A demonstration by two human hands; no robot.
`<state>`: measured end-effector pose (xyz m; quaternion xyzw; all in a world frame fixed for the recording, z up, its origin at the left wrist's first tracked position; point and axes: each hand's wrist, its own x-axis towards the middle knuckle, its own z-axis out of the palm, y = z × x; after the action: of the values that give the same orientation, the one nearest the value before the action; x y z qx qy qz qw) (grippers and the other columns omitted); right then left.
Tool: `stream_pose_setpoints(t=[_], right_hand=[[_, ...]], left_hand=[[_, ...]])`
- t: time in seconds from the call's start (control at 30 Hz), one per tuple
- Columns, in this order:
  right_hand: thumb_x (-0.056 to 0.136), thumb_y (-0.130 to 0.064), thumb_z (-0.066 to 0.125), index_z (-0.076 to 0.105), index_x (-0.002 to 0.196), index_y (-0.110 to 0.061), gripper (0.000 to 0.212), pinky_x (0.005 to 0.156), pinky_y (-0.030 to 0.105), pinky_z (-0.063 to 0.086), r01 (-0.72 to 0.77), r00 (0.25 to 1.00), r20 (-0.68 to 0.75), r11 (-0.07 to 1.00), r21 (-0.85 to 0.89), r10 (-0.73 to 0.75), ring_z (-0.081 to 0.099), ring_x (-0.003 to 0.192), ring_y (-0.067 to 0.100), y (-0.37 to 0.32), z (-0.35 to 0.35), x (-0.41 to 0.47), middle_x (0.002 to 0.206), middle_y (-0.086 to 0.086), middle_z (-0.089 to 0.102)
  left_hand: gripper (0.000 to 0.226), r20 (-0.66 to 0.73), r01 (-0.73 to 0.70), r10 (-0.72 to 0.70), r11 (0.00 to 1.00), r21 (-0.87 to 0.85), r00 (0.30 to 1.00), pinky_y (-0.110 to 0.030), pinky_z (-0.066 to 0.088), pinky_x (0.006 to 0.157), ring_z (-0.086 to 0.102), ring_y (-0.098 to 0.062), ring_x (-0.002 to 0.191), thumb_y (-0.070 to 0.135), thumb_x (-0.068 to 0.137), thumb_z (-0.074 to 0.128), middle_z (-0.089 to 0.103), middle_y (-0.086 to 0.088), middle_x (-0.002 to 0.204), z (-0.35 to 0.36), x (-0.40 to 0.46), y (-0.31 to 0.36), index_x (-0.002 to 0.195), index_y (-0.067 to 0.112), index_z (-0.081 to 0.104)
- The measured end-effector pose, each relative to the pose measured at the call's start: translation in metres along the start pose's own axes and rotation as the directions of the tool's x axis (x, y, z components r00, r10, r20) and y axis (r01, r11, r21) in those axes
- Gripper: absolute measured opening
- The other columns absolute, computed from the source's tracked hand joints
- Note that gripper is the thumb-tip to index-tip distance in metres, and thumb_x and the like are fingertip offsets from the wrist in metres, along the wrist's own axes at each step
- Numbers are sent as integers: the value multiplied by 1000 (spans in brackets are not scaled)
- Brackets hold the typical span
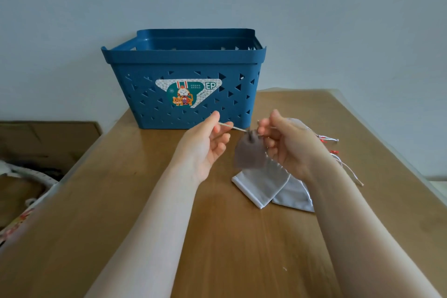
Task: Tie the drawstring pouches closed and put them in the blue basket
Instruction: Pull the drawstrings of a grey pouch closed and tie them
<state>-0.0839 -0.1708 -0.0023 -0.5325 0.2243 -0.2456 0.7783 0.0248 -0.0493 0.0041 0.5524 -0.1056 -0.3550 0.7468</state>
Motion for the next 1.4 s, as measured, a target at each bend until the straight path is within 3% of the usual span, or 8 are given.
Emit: stream_pose_setpoints(t=[0.17,0.3,0.4,0.67,0.93,1.17,1.3,1.4], right_hand=[[93,-26,56,73,79,-11,26,46,11,32,195,969,-37,844,-500,-245,38,42,2,7,15,-5,49,-10,50],[88,-15,62,62,70,9,30,55,22,36,386,918,179,696,-605,-354,40,56,10,8,23,-10,59,19,49],[87,-11,62,68,72,-2,18,56,22,39,422,898,213,615,-667,-385,45,54,7,10,29,-11,59,12,58],[95,-10,46,65,74,-10,28,48,19,38,261,963,-5,941,-216,-269,46,46,9,3,27,-9,56,-2,52],[98,-13,45,67,84,-6,27,49,19,35,215,976,68,962,-171,-206,42,48,11,-1,18,-8,55,-2,49],[94,4,40,64,96,-1,25,48,17,41,181,982,52,983,-4,-180,51,49,9,-2,17,-9,66,4,57],[93,-2,48,68,84,-14,25,61,32,42,215,976,67,965,-151,-207,52,59,18,2,19,-10,73,6,64],[92,-4,53,67,82,-15,21,72,33,50,266,963,96,951,-160,-253,63,72,24,2,23,-13,78,9,68]], left_hand=[[32,38,-109,106,991,78,994,-14,33,42,42,-4,42,31,92,58,72,-4,91,10,-8,-1,66,12,53],[34,39,-302,307,893,334,951,-25,29,53,32,-10,44,32,90,59,58,-14,83,12,-13,1,62,13,59],[27,120,-316,294,903,290,948,-17,30,47,33,-4,39,28,93,55,59,3,62,16,-19,3,73,10,62],[16,219,-285,220,896,340,951,-26,46,68,53,-9,62,21,93,55,64,0,81,16,-15,-2,106,13,61],[16,294,-471,369,659,587,882,-18,39,56,47,-1,52,18,92,58,54,10,56,11,-12,-3,78,21,65],[20,187,-111,94,990,84,978,-14,26,38,38,-4,42,16,96,48,62,-2,74,18,-18,6,79,11,58],[29,331,158,-63,950,-268,941,-11,15,28,29,-3,29,27,99,39,57,5,62,14,-16,8,75,16,49],[28,373,119,-14,958,-260,928,-13,13,30,26,-4,27,30,98,38,51,10,60,11,-15,9,76,18,50]])
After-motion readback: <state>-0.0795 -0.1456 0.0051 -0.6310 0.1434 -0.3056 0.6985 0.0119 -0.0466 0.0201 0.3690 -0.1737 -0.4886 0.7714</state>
